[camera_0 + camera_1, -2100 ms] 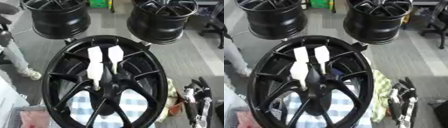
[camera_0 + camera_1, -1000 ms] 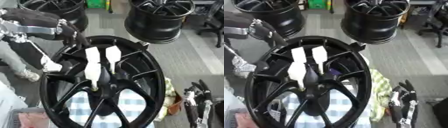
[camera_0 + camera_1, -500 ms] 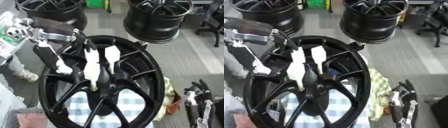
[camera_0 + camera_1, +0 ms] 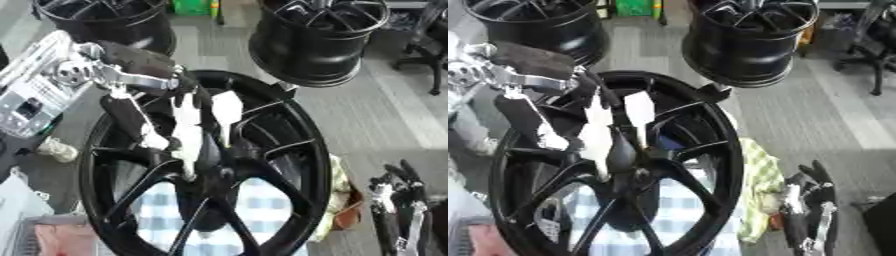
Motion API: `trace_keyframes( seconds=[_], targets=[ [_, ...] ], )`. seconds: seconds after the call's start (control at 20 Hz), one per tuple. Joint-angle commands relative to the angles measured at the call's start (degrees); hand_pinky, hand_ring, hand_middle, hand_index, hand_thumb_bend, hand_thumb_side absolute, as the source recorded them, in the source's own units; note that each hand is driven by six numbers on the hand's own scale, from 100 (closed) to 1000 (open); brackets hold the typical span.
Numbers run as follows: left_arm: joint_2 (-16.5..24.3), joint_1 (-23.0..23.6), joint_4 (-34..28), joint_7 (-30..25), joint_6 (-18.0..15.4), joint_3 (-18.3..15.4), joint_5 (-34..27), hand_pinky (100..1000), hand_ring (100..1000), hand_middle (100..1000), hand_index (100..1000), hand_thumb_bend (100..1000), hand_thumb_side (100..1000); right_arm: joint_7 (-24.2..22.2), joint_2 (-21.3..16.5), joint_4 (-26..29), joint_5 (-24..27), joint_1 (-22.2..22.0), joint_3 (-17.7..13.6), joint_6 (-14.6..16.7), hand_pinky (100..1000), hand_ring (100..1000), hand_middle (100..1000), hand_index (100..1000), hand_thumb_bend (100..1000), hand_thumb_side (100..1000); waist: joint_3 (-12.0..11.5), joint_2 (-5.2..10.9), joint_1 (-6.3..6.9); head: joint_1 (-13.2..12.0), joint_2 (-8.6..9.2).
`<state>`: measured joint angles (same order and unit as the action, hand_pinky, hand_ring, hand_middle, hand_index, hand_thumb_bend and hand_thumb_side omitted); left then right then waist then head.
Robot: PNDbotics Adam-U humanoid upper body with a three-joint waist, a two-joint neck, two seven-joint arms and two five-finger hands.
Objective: Pull the pin out of the wheel hub.
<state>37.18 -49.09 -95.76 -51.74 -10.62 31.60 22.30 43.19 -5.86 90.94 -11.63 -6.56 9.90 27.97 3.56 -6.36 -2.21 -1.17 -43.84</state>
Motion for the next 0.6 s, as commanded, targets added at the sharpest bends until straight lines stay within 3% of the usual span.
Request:
trace_keyframes(
  seconds=[0.05, 0.5, 0.6],
  targets=[
    [0.33, -0.91, 0.51, -0.23, -0.83, 0.28, 0.69, 639, 665, 745, 935, 344, 466, 2.12, -0.53, 0.48, 0.14, 0.44, 0.00, 2.30, 552, 579, 703, 872, 100, 556, 0.14, 0.51, 0.06, -0.12, -0.28],
    [0.43, -0.64, 0.51, -0.23, -1.66, 1.21, 0.76, 598, 619, 725, 929, 327, 467, 2.20, -0.51, 0.47, 0.04, 0.47, -0.14, 2.34, 552, 579, 703, 872, 100, 556, 0.14, 0.55, 0.12, -0.13, -0.28],
    [0.76, -0.83, -0.09, -0.23, -1.62, 0.96, 0.85, 546, 570, 723, 930, 319, 468, 2.23, -0.52, 0.44, 0.01, 0.47, -0.18, 2.33, 552, 579, 702, 872, 100, 556, 0.08, 0.59, 0.16, -0.05, -0.28]
  ],
)
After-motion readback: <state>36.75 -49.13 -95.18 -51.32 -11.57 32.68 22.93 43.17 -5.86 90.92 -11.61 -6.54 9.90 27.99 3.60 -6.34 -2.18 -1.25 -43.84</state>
